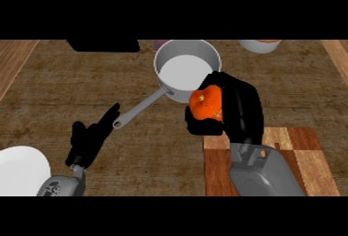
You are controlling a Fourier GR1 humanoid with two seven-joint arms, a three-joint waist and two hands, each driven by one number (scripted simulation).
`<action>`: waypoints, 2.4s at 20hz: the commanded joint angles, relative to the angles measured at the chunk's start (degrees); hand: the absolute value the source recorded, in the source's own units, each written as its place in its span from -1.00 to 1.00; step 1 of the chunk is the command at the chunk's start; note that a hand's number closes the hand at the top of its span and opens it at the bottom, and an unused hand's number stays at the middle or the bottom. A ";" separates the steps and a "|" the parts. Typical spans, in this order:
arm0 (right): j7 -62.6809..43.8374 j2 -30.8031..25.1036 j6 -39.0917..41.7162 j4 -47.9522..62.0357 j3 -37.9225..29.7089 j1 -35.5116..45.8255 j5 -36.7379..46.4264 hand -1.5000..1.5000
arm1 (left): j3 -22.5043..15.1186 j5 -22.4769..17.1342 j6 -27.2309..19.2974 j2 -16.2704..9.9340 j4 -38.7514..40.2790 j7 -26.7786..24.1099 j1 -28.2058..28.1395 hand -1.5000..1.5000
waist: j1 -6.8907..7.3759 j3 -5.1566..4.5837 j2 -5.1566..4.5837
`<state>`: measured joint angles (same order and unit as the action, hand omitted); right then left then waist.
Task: Pick the squash from the cutting board and place it in the pot
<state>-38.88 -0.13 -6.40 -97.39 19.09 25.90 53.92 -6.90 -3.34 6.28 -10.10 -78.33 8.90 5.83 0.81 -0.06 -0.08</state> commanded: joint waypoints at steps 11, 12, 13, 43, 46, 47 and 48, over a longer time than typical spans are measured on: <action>-7.64 0.12 4.01 38.82 3.70 28.51 0.74 1.00 | 1.17 -0.54 2.52 -0.52 0.51 -0.44 0.72 0.00 | 1.49 -0.03 -0.43; -7.38 -0.28 6.19 41.39 2.54 30.02 2.47 1.00 | -1.27 2.16 -0.96 2.62 -0.07 -0.34 1.06 0.00 | 1.15 -0.02 -0.43; -7.24 -0.71 7.17 45.47 2.01 32.50 2.98 1.00 | 1.04 -0.12 2.33 -0.64 0.63 1.27 2.63 0.00 | 1.82 -0.05 -0.74; 2.23 0.12 -43.84 55.83 -7.56 38.62 -24.40 -1.00 | 0.78 1.83 0.89 1.66 2.80 -1.44 1.89 0.00 | 1.39 0.07 -0.55; 5.26 0.12 -45.11 49.68 -8.02 34.39 -25.46 -1.00 | 1.69 1.43 1.30 0.32 0.61 -1.80 -0.82 0.00 | -0.17 0.09 0.23; 7.55 -0.54 -44.28 49.67 -9.87 33.96 -26.34 -1.00 | 1.54 1.64 1.17 1.07 2.05 -1.94 -0.05 0.00 | -0.37 0.08 0.04; 8.59 0.11 -46.95 45.99 -7.74 29.97 -27.25 -1.00 | 1.93 1.92 1.15 0.56 2.03 -2.53 0.50 0.00 | -0.59 0.09 0.16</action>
<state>-33.47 -0.24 -47.49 -45.91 11.56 60.94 28.31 -5.72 -1.72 7.47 -8.86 -76.30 7.51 7.13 1.40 0.03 -0.27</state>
